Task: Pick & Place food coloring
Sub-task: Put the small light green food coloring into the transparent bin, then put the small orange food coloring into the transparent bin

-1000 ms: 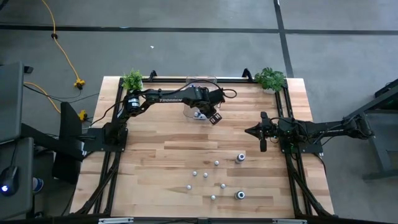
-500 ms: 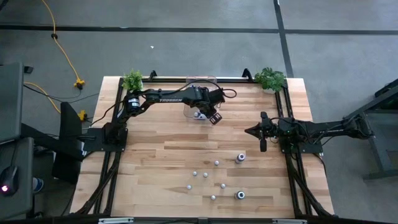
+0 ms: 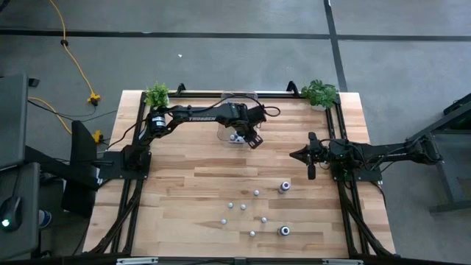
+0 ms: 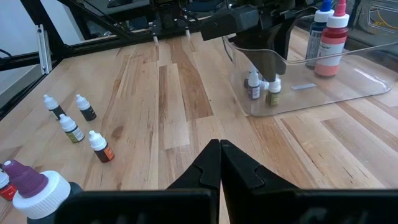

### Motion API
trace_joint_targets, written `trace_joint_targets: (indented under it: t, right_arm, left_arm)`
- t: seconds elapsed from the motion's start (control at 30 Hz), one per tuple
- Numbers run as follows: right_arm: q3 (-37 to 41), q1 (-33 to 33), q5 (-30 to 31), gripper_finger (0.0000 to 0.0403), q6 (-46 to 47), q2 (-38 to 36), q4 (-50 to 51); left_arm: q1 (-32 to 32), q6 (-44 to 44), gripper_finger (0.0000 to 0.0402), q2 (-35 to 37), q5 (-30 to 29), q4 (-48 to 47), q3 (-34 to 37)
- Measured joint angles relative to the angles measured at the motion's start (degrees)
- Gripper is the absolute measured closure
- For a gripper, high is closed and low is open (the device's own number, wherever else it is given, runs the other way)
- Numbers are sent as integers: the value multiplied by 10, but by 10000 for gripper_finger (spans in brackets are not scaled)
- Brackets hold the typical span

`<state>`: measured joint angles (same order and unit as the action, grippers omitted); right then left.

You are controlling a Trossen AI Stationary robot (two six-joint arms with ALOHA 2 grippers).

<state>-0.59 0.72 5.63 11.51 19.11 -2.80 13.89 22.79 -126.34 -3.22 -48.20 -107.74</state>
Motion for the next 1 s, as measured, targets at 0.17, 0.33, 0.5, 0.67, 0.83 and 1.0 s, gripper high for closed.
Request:
trace_joint_targets:
  t: [0.17, 0.33, 0.5, 0.67, 0.83, 1.0]
  right_arm:
    - [0, 0, 0, 402, 0, 0, 0]
    - [0, 0, 0, 402, 0, 0, 0]
    - [0, 0, 0, 402, 0, 0, 0]
    - [0, 0, 0, 402, 0, 0, 0]
    - [0, 0, 0, 402, 0, 0, 0]
    - [0, 0, 0, 402, 0, 0, 0]
  left_arm:
    - [0, 0, 231, 0, -2, 0, 0]
    - [0, -3, 212, 1, -4, -5, -5]
    - [0, -9, 211, 2, -41, -36, -51]
    - [0, -16, 211, 2, -72, -98, -134]
    - [-8, -35, 211, 2, -78, -197, -234]
    - [-38, -84, 211, 39, -45, -277, -247]
